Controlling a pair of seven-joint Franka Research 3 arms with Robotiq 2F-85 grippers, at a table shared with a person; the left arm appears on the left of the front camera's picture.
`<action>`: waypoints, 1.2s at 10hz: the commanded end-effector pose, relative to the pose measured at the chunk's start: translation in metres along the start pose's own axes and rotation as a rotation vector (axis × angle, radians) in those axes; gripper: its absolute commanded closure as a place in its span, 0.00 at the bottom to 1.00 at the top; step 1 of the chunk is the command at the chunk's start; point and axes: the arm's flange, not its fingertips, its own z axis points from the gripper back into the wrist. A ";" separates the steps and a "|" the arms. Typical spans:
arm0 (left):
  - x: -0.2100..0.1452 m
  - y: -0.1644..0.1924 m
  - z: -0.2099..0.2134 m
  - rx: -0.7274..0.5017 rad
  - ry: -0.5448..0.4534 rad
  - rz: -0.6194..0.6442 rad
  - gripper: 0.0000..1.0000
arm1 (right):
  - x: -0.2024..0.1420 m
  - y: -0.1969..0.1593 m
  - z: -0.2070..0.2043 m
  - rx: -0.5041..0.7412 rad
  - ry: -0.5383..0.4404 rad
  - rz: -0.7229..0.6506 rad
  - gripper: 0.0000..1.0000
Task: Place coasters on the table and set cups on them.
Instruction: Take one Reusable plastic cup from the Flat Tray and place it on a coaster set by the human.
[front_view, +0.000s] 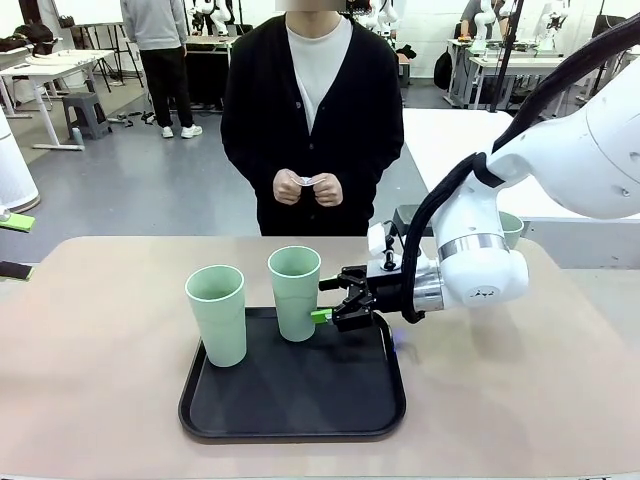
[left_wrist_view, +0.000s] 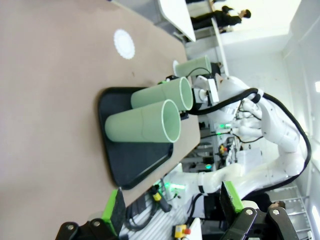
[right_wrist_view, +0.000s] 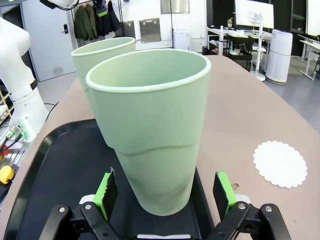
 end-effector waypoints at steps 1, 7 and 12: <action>0.000 0.000 0.001 -0.011 -0.004 -0.005 0.00 | -0.004 0.001 -0.012 -0.005 -0.007 -0.006 0.00; 0.000 0.000 0.001 -0.011 -0.004 -0.005 0.00 | -0.011 -0.003 -0.036 0.001 -0.005 0.005 0.00; 0.000 0.000 0.001 -0.011 -0.004 -0.005 0.00 | -0.017 -0.008 -0.055 0.018 -0.020 -0.018 0.00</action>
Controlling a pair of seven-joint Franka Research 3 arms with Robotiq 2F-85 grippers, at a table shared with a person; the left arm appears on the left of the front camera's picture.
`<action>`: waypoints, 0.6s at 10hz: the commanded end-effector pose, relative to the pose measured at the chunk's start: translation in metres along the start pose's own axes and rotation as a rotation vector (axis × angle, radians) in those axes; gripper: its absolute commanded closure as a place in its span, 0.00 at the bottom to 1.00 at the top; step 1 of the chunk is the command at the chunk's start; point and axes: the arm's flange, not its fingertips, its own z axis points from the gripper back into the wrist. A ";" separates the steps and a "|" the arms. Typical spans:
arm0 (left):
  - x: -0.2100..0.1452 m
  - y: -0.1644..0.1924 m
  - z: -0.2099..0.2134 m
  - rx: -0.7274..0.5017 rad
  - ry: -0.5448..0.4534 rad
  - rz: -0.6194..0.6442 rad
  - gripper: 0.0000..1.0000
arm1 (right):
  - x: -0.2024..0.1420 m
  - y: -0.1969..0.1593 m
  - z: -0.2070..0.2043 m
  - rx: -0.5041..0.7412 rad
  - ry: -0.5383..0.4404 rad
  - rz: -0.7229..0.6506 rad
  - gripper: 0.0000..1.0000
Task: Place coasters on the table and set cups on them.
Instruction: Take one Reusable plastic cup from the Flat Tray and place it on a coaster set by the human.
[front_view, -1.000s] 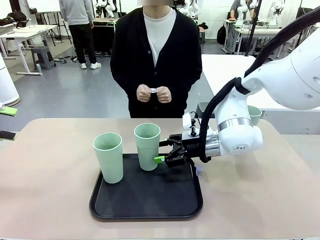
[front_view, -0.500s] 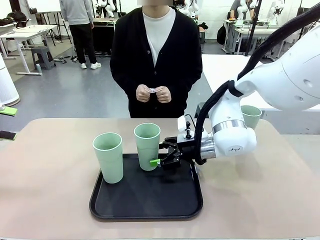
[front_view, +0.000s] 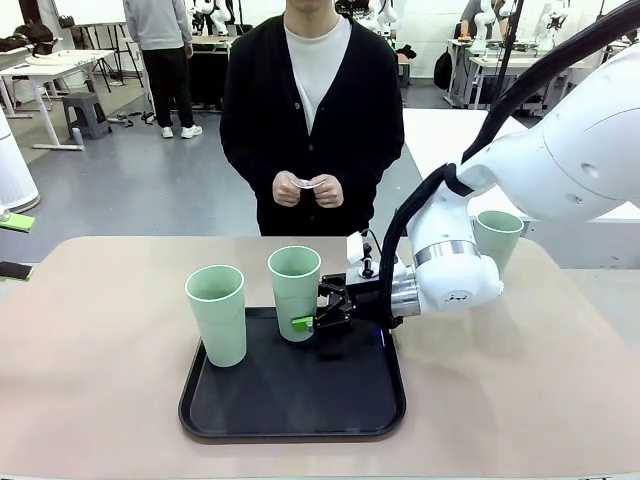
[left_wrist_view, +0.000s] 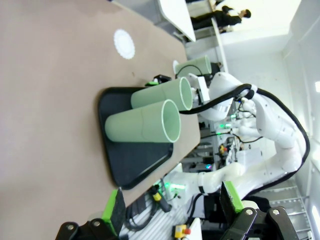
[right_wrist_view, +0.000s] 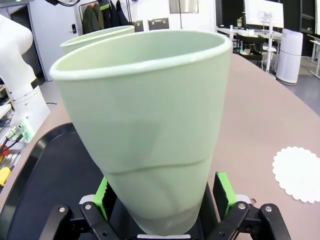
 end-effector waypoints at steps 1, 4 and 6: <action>0.000 0.000 0.001 -0.011 -0.004 -0.005 0.00 | -0.004 -0.002 -0.017 -0.030 -0.017 -0.008 0.00; 0.000 0.000 0.001 -0.011 -0.004 -0.005 0.00 | -0.004 -0.001 -0.021 0.005 -0.048 0.009 0.57; 0.000 0.000 0.001 -0.011 -0.004 -0.005 0.00 | -0.006 -0.002 -0.022 0.012 -0.062 0.013 1.00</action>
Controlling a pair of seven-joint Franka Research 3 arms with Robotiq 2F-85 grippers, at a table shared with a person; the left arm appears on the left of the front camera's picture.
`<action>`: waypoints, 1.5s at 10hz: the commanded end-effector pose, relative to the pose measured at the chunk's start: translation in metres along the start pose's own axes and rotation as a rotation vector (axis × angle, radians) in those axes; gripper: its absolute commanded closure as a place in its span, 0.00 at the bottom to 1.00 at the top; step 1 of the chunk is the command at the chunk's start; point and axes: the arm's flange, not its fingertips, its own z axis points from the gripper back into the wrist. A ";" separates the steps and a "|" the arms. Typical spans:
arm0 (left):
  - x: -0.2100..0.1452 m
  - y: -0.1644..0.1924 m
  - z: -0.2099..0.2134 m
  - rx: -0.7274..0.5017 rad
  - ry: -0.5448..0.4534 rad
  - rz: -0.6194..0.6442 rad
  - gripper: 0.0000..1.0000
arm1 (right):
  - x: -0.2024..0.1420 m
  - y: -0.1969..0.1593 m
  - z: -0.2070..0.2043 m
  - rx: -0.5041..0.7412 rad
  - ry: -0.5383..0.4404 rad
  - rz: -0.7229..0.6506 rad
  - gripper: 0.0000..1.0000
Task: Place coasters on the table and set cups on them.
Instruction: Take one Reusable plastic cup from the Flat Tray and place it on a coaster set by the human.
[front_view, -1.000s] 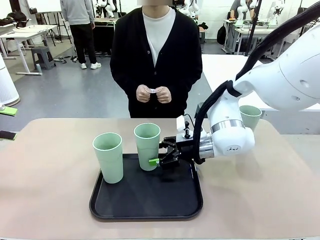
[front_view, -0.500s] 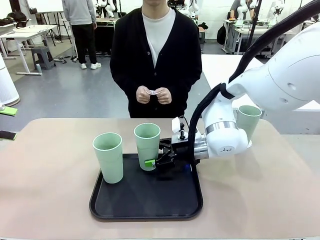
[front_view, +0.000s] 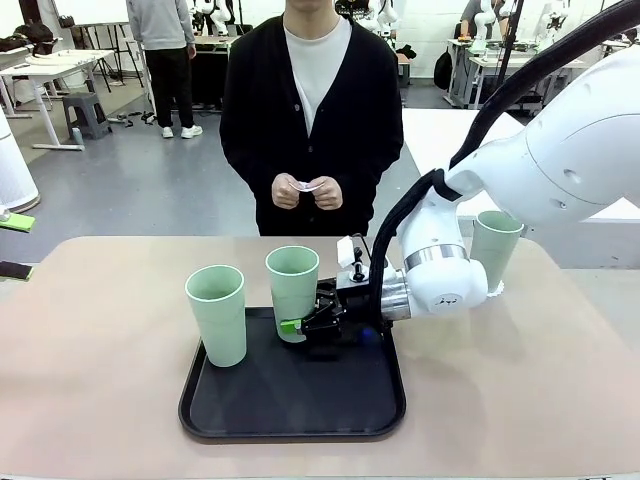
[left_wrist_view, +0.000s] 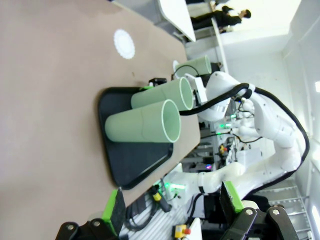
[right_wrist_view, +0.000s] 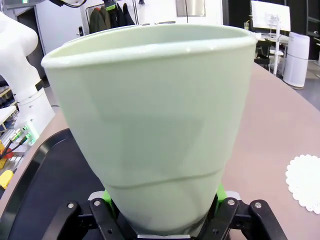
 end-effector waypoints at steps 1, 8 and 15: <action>0.000 0.000 0.001 -0.011 -0.004 -0.005 0.00 | -0.005 -0.005 -0.007 -0.022 -0.040 0.015 1.00; 0.000 0.000 0.001 -0.011 -0.004 -0.005 0.00 | 0.091 0.020 0.006 -0.067 -0.009 0.020 0.78; 0.000 0.000 0.001 -0.011 -0.004 -0.005 0.00 | 0.169 0.038 0.000 -0.040 -0.038 0.069 0.78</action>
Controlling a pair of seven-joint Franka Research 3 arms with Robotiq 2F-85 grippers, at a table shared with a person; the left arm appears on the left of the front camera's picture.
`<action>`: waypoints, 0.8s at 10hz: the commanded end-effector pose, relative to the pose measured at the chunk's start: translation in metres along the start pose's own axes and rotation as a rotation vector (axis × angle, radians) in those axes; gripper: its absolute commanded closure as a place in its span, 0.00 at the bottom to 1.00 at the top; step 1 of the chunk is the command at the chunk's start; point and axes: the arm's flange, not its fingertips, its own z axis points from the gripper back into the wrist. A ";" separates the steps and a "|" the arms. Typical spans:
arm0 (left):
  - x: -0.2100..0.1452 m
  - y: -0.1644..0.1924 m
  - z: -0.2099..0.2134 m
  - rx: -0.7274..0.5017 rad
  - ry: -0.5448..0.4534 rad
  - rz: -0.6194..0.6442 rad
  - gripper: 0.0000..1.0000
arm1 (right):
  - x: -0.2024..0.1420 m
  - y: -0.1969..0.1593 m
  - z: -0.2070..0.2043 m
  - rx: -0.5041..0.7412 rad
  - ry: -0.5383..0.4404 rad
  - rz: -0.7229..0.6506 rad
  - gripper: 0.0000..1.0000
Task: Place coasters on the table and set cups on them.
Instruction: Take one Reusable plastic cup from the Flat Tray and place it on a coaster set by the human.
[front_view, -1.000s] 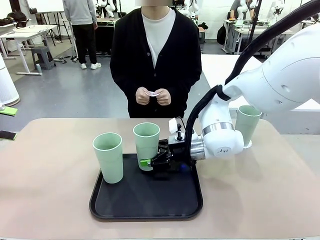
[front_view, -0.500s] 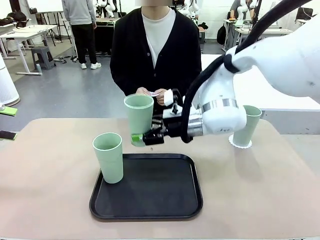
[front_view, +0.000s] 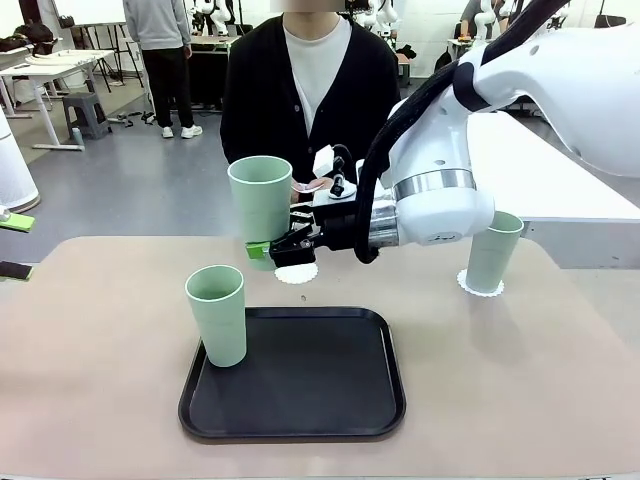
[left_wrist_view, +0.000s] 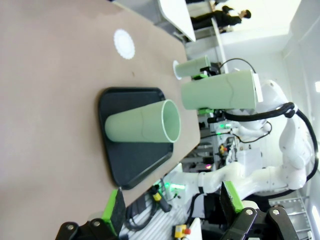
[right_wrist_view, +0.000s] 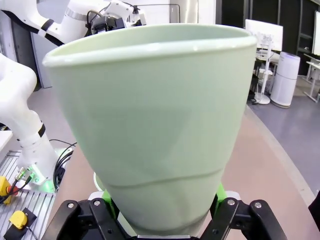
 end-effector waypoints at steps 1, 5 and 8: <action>0.000 0.000 0.001 -0.011 -0.004 -0.005 0.00 | 0.003 0.001 -0.001 0.022 -0.023 -0.001 0.78; 0.000 0.000 0.001 -0.011 -0.004 -0.005 0.00 | 0.003 0.001 -0.001 0.022 -0.023 -0.001 0.78; 0.000 0.000 0.001 -0.011 -0.004 -0.005 0.00 | 0.001 0.001 -0.002 0.016 -0.014 0.000 0.20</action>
